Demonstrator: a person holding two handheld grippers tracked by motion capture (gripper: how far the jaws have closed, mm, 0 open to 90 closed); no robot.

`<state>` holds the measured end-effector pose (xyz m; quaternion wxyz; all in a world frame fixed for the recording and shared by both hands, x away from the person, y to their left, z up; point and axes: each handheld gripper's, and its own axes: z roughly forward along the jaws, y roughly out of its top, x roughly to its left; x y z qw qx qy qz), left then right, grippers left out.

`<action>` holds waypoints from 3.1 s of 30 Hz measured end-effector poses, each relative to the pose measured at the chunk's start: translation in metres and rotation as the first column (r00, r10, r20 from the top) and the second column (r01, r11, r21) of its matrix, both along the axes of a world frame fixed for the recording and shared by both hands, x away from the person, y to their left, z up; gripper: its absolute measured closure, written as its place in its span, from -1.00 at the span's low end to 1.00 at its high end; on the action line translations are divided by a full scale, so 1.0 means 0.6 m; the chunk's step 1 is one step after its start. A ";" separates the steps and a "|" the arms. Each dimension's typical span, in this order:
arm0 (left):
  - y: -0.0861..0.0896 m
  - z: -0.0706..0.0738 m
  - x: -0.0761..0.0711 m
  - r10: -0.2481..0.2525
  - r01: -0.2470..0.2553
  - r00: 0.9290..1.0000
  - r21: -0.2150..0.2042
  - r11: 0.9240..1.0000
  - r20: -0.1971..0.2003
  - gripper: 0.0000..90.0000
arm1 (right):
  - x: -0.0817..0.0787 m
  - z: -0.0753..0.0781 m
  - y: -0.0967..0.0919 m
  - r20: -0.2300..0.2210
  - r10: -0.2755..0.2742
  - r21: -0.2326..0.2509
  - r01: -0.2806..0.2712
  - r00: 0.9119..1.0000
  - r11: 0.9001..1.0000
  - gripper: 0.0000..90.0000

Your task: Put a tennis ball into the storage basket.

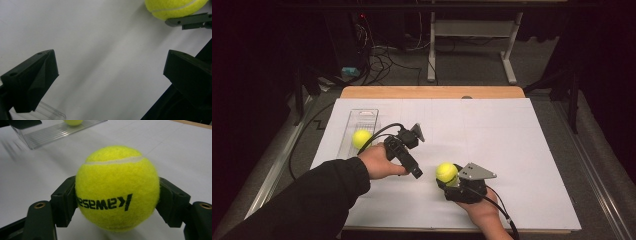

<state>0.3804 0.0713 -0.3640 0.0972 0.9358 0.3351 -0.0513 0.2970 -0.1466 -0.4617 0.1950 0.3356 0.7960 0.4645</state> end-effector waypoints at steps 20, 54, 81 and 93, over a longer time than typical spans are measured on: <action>-0.003 0.010 0.000 -0.009 0.009 1.000 0.001 1.000 -0.001 -0.99 | -0.001 0.000 0.061 0.002 0.062 0.023 -0.062 0.998 0.998 -0.39; -0.047 -0.001 -0.007 -0.061 0.061 0.997 -0.011 0.998 -0.042 -0.99 | -0.005 -0.007 0.068 0.003 0.097 0.087 -0.097 0.995 0.992 -0.39; -0.076 -0.027 0.000 -0.070 0.068 0.995 -0.024 0.997 -0.076 -0.99 | -0.006 0.000 0.063 0.030 0.097 0.120 -0.100 0.995 0.988 -0.39; -0.080 -0.035 0.001 -0.087 0.086 0.993 -0.017 0.996 -0.086 -0.98 | -0.006 0.004 0.061 0.039 0.089 0.122 -0.093 0.995 0.988 -0.39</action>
